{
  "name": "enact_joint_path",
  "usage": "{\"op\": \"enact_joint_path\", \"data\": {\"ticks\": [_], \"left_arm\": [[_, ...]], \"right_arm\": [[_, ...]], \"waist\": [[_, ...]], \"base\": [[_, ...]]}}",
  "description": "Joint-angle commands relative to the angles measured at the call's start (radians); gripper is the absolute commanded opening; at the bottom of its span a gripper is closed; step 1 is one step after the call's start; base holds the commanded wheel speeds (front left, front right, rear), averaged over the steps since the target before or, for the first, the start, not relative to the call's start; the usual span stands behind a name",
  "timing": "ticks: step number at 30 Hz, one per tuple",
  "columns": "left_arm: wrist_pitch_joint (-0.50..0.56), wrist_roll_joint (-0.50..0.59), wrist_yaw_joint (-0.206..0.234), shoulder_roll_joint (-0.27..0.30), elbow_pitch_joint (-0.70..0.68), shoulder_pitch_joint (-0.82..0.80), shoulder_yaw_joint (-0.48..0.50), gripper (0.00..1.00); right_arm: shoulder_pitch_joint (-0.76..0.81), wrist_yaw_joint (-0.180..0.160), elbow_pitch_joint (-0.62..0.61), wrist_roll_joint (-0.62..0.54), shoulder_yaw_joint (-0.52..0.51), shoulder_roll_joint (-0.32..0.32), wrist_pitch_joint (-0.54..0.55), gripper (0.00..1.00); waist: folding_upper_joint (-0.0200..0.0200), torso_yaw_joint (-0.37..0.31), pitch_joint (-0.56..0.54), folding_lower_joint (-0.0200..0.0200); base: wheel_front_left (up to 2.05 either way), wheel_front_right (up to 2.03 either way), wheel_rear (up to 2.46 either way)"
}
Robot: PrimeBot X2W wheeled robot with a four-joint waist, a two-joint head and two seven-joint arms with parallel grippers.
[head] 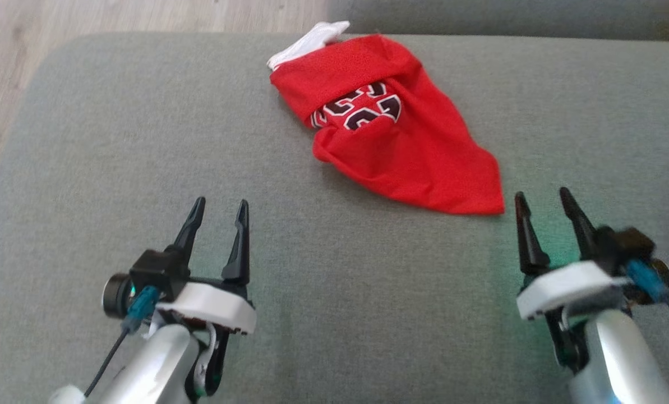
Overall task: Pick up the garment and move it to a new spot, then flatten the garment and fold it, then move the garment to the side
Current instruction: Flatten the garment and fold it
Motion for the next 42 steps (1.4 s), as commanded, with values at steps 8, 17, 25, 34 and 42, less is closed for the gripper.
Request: {"op": "enact_joint_path", "data": {"ticks": [8,17,25,34,42], "left_arm": [[-0.01,0.006,-0.011,-0.017,-0.003,-0.088,0.009,1.0],[-0.019,0.005,-0.011,-0.025,0.02,-0.088,0.002,1.0],[-0.02,0.004,-0.007,-0.02,0.026,-0.087,0.0,1.0],[-0.019,0.002,-0.01,-0.021,0.025,-0.085,-0.012,1.0],[-0.016,-0.002,-0.009,-0.008,0.025,-0.085,-0.013,1.0]], "right_arm": [[-0.209,-0.001,0.276,0.021,0.024,-0.005,0.118,1.0],[-0.318,-0.001,0.504,0.053,0.04,-0.005,0.075,0.0],[-0.353,-0.001,0.539,-0.02,-0.055,-0.028,-0.021,0.0],[-0.372,-0.001,0.49,-0.111,-0.321,-0.109,-0.035,0.0],[-0.383,-0.001,0.439,-0.198,-0.395,-0.044,-0.064,1.0]], "waist": [[0.0,0.056,0.043,-0.0002],[0.0,0.067,0.044,-0.0002],[0.0,0.032,0.031,-0.0002],[0.0,-0.011,0.02,-0.0002],[0.0,-0.055,0.014,-0.0002]], "base": [[0.0,0.0,0.0],[0.0,0.0,0.0],[0.0,0.0,0.0],[0.0,0.0,0.0],[0.0,0.0,0.0]]}}
